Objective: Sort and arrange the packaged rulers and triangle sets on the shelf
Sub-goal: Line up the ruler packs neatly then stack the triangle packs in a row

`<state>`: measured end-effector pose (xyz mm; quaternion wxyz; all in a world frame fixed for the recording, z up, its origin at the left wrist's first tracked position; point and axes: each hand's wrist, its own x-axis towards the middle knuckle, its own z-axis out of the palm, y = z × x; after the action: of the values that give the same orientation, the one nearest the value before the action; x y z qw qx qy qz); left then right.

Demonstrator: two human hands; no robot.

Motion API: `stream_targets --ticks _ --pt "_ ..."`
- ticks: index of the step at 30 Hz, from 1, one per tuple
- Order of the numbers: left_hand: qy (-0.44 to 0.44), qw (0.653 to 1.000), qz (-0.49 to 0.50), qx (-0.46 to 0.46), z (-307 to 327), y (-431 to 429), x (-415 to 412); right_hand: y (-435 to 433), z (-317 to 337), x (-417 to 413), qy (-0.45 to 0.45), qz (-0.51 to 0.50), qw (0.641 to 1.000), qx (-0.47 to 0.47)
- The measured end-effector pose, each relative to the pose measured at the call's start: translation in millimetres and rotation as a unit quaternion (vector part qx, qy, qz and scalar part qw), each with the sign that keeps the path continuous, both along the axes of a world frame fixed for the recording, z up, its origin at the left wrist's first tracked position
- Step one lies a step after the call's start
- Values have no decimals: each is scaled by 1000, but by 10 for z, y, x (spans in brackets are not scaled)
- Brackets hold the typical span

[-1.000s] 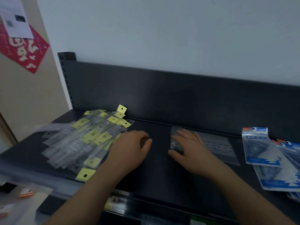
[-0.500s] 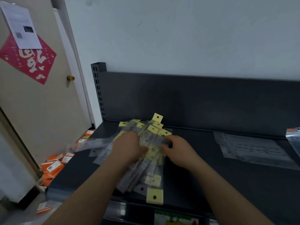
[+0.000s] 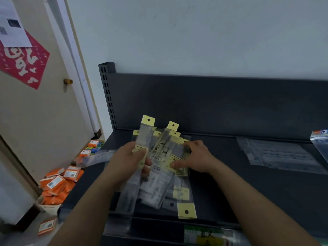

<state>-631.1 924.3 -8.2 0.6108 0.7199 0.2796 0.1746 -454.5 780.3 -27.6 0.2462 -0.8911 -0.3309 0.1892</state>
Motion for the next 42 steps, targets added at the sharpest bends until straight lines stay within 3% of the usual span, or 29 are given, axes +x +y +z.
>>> stream_targets --ticks 6,11,20,24,28,33,37,42 --pt "66 983 -4 172 -38 -141 8 -19 9 21 39 -19 998 45" --pt "188 938 35 289 -36 -315 69 -86 53 29 71 -64 990 106" --pt "161 962 60 212 5 -353 85 95 -28 -1 2 -76 997 32" --pt "149 971 59 177 -49 -303 90 43 -99 106 80 -111 981 139" --pt "107 988 77 82 -42 -194 69 -124 -103 139 124 -138 956 227" --pt "98 969 70 217 126 -271 285 -223 -92 231 192 -198 909 313" --pt "169 939 37 298 140 -400 604 -219 -93 258 216 -202 896 330" --pt "203 934 31 291 145 -379 690 -225 -101 287 244 -200 886 339"
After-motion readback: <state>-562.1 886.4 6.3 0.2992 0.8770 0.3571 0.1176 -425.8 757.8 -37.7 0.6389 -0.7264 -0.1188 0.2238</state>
